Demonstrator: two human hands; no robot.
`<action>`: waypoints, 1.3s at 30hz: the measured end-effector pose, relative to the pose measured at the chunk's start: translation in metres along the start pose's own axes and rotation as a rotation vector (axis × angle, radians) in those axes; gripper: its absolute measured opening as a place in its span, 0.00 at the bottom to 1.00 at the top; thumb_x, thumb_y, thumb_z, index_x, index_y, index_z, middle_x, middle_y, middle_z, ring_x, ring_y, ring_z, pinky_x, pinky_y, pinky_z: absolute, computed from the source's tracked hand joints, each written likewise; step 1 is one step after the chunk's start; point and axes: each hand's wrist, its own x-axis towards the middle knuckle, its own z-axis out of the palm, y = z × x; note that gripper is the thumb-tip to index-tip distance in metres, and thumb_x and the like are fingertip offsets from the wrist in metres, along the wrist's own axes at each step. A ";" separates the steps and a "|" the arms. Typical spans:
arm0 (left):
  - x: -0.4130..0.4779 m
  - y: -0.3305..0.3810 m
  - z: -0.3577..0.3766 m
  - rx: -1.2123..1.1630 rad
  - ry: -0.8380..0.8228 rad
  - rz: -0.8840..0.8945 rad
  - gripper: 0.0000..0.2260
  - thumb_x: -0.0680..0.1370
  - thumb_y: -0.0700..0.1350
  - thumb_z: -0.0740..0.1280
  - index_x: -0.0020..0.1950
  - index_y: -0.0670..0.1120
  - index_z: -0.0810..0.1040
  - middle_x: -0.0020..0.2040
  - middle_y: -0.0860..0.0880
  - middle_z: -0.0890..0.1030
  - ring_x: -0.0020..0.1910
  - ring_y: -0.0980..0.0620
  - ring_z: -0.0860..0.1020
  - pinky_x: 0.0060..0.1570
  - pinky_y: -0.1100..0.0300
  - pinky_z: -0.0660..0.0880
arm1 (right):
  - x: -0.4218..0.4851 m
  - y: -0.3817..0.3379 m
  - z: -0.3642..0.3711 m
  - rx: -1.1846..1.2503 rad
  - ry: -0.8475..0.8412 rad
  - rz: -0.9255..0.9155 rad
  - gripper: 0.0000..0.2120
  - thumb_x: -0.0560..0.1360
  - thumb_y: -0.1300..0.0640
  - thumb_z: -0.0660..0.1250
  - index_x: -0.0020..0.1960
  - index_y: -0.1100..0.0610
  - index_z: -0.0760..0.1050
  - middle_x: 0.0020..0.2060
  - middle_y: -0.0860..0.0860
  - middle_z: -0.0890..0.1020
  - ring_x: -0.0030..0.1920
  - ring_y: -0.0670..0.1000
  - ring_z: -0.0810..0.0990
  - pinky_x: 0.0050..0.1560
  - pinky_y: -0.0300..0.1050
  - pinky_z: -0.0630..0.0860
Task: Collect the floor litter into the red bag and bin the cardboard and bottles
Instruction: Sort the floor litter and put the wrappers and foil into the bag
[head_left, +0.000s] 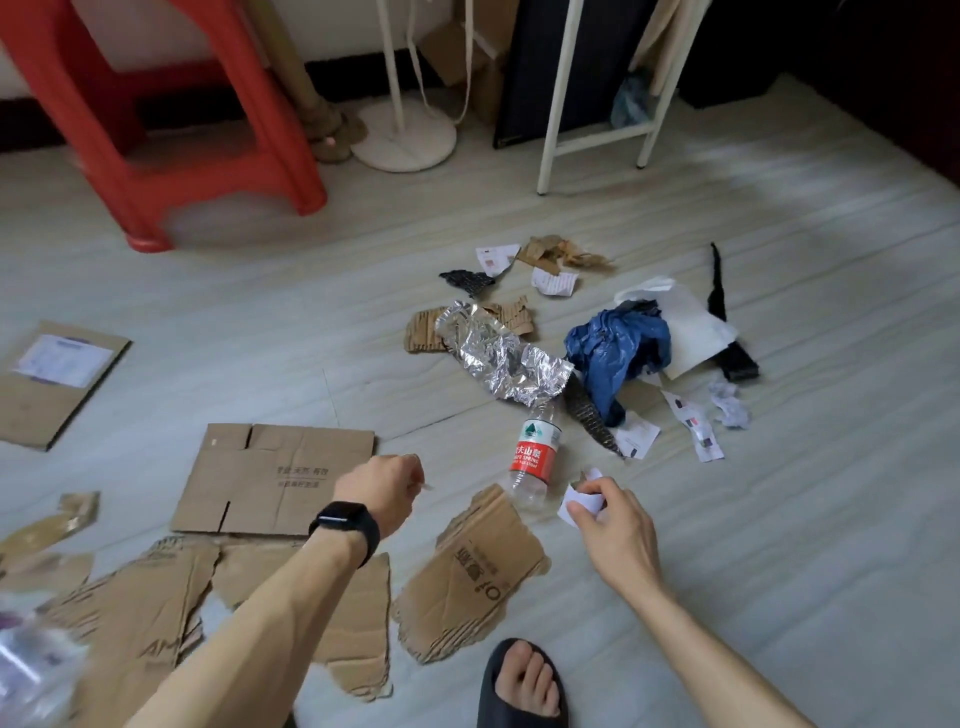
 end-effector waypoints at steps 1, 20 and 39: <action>-0.008 -0.010 -0.017 0.015 0.031 -0.015 0.05 0.82 0.50 0.61 0.53 0.56 0.76 0.50 0.53 0.82 0.46 0.50 0.80 0.43 0.54 0.80 | -0.006 -0.018 -0.005 -0.005 -0.002 -0.073 0.08 0.75 0.51 0.71 0.50 0.42 0.73 0.50 0.47 0.77 0.46 0.49 0.75 0.45 0.43 0.66; -0.360 -0.296 -0.199 -0.135 0.389 -0.591 0.09 0.76 0.55 0.70 0.49 0.52 0.84 0.47 0.53 0.86 0.46 0.52 0.83 0.46 0.59 0.79 | -0.212 -0.441 0.063 -0.211 -0.343 -1.229 0.14 0.74 0.42 0.68 0.43 0.52 0.72 0.39 0.46 0.76 0.38 0.49 0.76 0.40 0.48 0.75; -0.401 -0.291 -0.152 -0.407 0.430 -0.507 0.09 0.78 0.50 0.67 0.57 0.52 0.82 0.52 0.54 0.85 0.52 0.55 0.82 0.55 0.60 0.77 | -0.265 -0.416 0.123 -0.495 -0.603 -1.150 0.23 0.79 0.47 0.65 0.72 0.49 0.67 0.64 0.48 0.78 0.61 0.49 0.77 0.62 0.47 0.75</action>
